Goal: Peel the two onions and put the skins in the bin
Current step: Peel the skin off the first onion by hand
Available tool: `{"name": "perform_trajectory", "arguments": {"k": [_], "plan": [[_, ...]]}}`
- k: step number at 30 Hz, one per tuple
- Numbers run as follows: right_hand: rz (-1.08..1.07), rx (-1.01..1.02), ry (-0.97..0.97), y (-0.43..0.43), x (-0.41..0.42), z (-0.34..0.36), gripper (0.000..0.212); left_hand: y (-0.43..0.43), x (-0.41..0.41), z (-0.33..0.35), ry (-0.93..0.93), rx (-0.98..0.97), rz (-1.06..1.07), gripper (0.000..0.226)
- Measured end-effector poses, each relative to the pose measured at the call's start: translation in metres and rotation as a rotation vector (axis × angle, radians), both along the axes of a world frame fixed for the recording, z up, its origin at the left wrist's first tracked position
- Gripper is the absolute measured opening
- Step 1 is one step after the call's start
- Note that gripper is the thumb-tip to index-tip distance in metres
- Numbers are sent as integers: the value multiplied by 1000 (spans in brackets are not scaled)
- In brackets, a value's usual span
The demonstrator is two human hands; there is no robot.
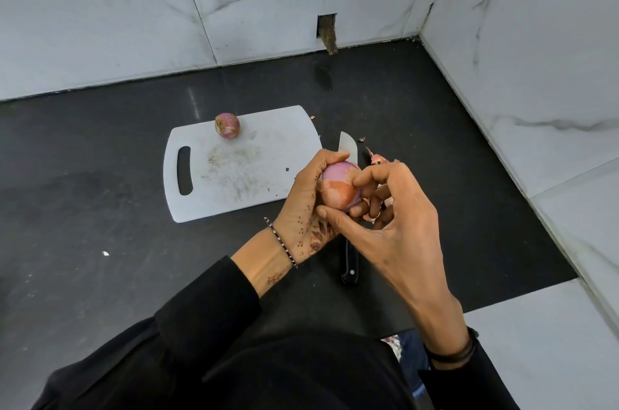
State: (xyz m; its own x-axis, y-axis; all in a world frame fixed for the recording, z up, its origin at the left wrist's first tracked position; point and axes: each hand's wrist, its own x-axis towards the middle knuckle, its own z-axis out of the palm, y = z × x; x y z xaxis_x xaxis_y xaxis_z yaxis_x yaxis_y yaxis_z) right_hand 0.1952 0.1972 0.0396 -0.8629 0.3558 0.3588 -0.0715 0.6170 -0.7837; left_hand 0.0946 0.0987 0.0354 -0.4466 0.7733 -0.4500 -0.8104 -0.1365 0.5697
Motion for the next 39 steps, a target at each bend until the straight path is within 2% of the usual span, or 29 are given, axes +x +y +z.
{"name": "perform_trajectory", "arguments": {"k": [5,10,17,26,32,39], "plan": [[-15,-60,-23,1,1,0,42,1,1,-3,19,-22,25,37],[-12,-62,-35,-3,1,-3,23,1,3,1,5,-69,55,33],[-61,-83,-48,2,1,-4,53,4,1,0,-16,-69,61,35],[-48,-32,-27,5,2,-6,45,8,3,2,47,-101,59,37],[-44,-168,-62,4,-1,-9,36,8,4,2,66,-126,59,38],[-30,-201,-91,9,2,-12,27,10,2,5,61,-242,79,32]]}}
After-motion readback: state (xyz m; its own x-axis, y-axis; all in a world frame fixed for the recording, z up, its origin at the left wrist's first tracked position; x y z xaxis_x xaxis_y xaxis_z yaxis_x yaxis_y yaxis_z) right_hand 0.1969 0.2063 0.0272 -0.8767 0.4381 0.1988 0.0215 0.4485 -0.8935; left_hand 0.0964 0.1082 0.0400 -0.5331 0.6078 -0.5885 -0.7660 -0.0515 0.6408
